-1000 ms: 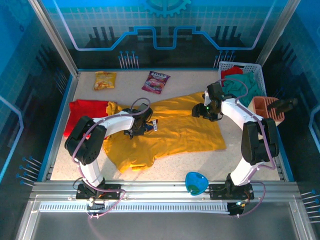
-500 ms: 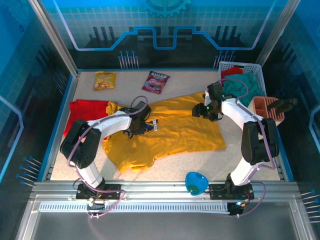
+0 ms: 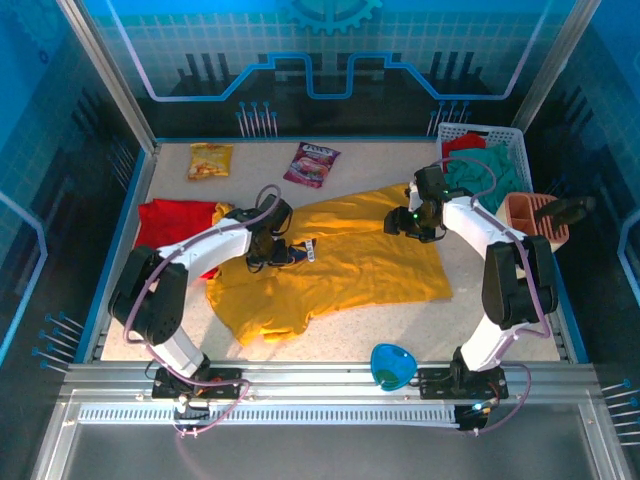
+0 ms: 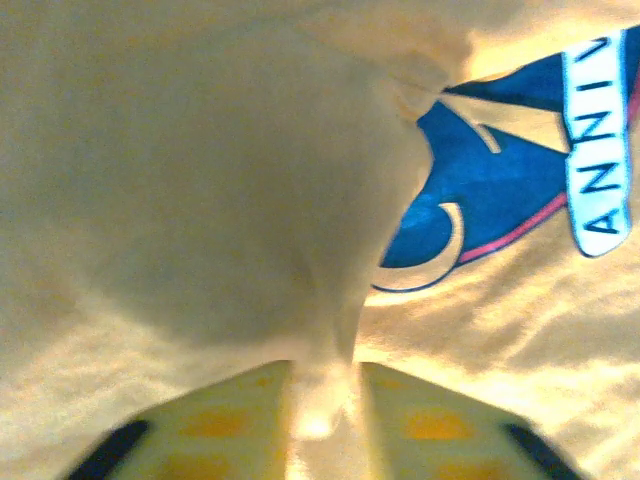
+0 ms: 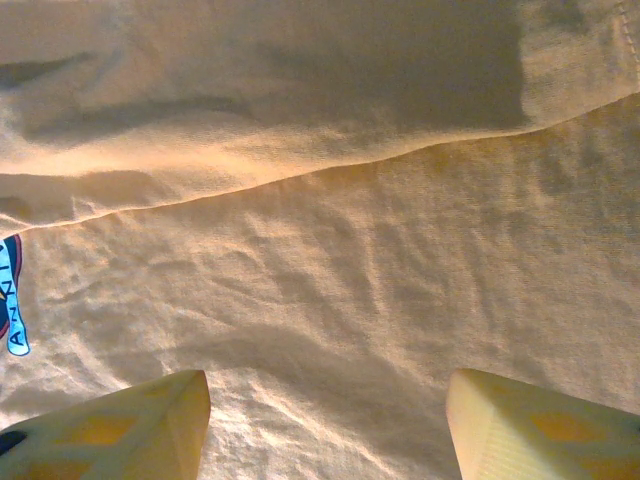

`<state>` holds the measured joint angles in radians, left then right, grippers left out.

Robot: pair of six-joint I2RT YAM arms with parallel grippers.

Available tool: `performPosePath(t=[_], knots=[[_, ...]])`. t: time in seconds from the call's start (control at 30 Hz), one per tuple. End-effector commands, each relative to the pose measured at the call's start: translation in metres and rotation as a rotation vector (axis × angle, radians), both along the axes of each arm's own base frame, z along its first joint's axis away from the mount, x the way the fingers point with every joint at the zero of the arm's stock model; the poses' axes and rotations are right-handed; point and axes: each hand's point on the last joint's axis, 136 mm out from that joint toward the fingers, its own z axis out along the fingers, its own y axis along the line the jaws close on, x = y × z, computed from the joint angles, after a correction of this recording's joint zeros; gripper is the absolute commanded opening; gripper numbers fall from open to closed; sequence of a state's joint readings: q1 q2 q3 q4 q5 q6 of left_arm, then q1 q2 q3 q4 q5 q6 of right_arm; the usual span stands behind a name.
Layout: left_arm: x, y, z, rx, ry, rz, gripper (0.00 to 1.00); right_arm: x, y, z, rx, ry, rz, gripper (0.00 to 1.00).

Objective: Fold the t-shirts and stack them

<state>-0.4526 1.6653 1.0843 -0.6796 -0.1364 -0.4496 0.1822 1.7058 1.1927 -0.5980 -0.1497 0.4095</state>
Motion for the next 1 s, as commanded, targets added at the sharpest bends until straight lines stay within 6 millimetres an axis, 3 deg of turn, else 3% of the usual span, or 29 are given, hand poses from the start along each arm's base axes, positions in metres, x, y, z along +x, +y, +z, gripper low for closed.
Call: performPosePath(t=[0.0,0.13,0.3,0.57,0.67,0.8,0.97], knots=[[-0.005,0.007,-0.003,0.03,0.055,0.033,0.44,0.005,-0.001,0.003,-0.009,-0.001,0.01,0.65],[0.005,-0.003,0.005,-0.025,0.031,0.042,0.49,0.009,0.001,-0.003,-0.064,0.02,0.032,0.65],[0.012,-0.007,0.013,-0.035,0.008,0.047,0.48,0.004,-0.005,-0.033,-0.111,0.096,-0.007,0.65],[0.007,0.012,0.016,0.005,-0.034,0.078,0.46,-0.022,-0.025,-0.067,-0.171,0.193,-0.119,0.69],[0.017,0.015,0.019,-0.033,-0.044,0.082,0.46,-0.032,-0.041,-0.074,-0.204,0.219,-0.183,0.68],[0.041,0.018,0.027,-0.052,-0.083,0.082,0.46,-0.047,-0.06,-0.08,-0.161,0.264,-0.287,0.56],[0.067,0.013,0.026,-0.025,-0.084,0.066,0.44,-0.066,-0.082,-0.076,-0.171,0.263,-0.369,0.57]])
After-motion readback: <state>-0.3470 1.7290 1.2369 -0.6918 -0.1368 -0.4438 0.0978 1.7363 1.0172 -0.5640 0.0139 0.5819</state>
